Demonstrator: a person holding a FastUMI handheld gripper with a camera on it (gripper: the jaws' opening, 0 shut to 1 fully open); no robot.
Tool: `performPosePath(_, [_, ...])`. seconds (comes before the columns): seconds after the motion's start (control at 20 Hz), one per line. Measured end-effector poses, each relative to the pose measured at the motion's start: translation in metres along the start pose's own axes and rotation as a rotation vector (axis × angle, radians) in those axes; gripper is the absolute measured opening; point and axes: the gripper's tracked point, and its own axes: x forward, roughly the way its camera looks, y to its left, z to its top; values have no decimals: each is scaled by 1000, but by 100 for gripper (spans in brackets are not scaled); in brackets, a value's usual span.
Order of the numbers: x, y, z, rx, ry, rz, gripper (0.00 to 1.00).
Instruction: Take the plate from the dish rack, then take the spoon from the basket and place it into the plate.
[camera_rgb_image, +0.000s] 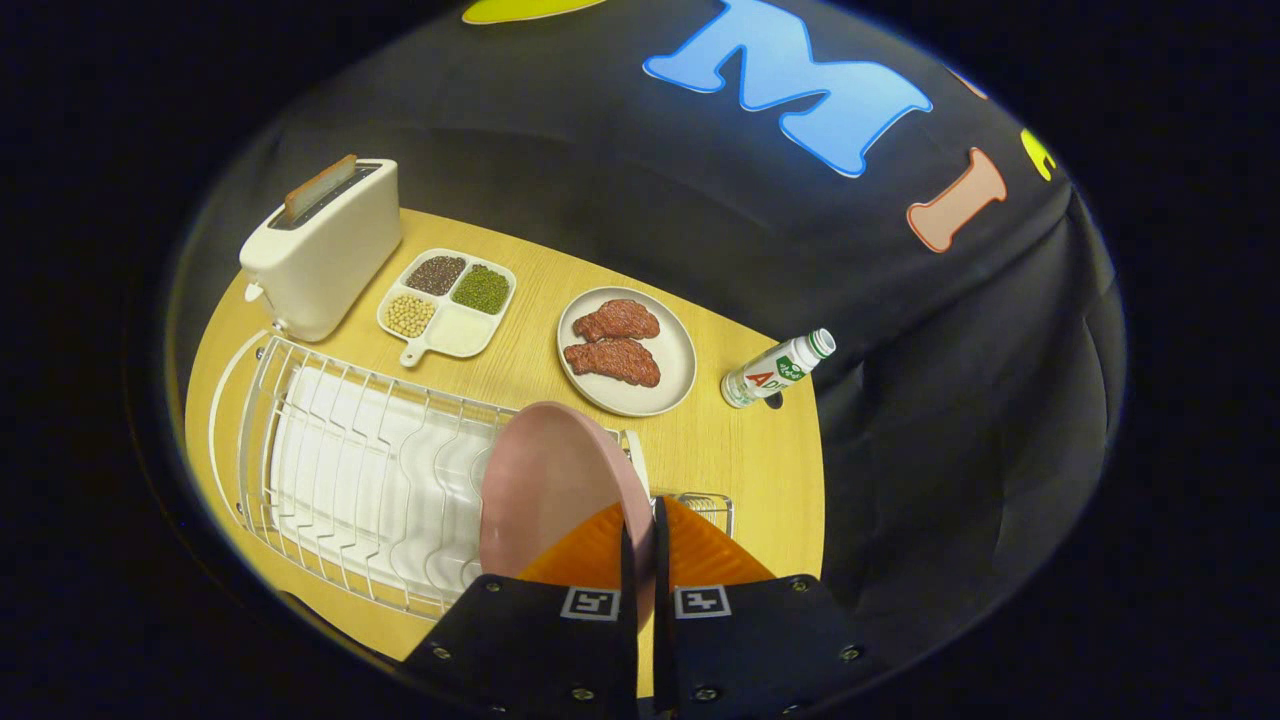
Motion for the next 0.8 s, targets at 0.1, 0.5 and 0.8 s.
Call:
performPosePath(0.1, [-6,-8,10,-5,-33,8,2])
performPosePath(0.5, [-48,-37,17,71,-119,140,2])
performPosePath(0.8, [-73,-52,-46,179,-113,346,2])
